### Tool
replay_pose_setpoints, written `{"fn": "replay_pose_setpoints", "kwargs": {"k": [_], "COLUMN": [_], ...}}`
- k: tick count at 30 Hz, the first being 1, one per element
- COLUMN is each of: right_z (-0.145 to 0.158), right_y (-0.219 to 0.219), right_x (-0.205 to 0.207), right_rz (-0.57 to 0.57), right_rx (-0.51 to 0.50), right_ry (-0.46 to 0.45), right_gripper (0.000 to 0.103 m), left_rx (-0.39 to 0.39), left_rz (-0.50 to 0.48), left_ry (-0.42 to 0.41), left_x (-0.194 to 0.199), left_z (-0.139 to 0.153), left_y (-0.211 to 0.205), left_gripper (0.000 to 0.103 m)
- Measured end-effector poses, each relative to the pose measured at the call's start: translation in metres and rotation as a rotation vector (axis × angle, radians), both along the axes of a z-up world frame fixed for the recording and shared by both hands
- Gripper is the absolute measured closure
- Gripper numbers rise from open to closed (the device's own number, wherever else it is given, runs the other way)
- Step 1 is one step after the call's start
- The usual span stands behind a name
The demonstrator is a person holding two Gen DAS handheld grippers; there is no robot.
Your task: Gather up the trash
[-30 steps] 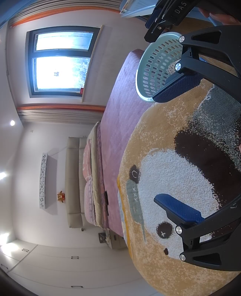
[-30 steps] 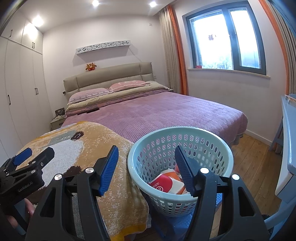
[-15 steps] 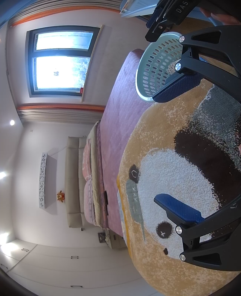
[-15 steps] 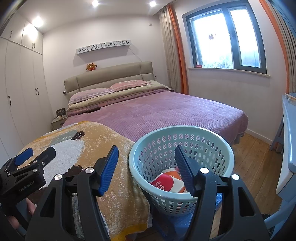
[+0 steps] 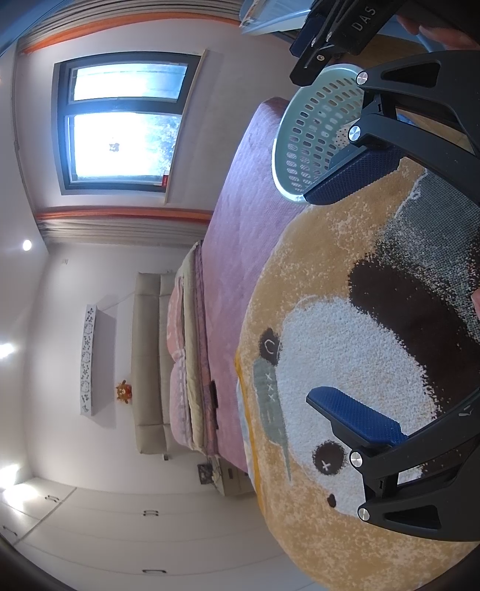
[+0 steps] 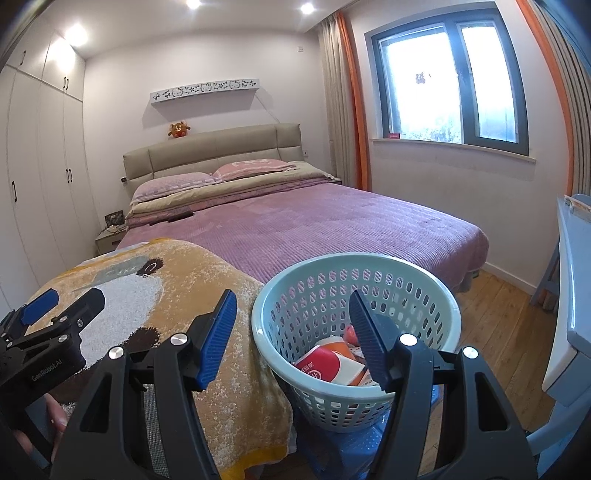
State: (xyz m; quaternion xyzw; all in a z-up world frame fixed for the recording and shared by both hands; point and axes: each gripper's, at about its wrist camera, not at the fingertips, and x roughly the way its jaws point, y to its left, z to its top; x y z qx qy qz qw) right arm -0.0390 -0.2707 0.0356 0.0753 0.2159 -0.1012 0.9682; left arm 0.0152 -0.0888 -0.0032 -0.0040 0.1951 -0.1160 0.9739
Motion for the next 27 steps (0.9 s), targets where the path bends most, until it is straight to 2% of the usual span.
{"fn": "replay_pose_setpoints", "kwargs": {"k": [27], "right_z": [0.0019], "right_y": [0.0005], "right_x": [-0.0009], "right_rz": [0.003], "right_rx": [-0.003], "right_ry": [-0.002], "right_gripper": [0.043], "left_rx": [0.001], "left_rz": [0.000], "left_ry": [0.001], "left_x": [0.0003], "left_z": [0.0001], "left_y": [0.0006], "left_gripper": [0.007]}}
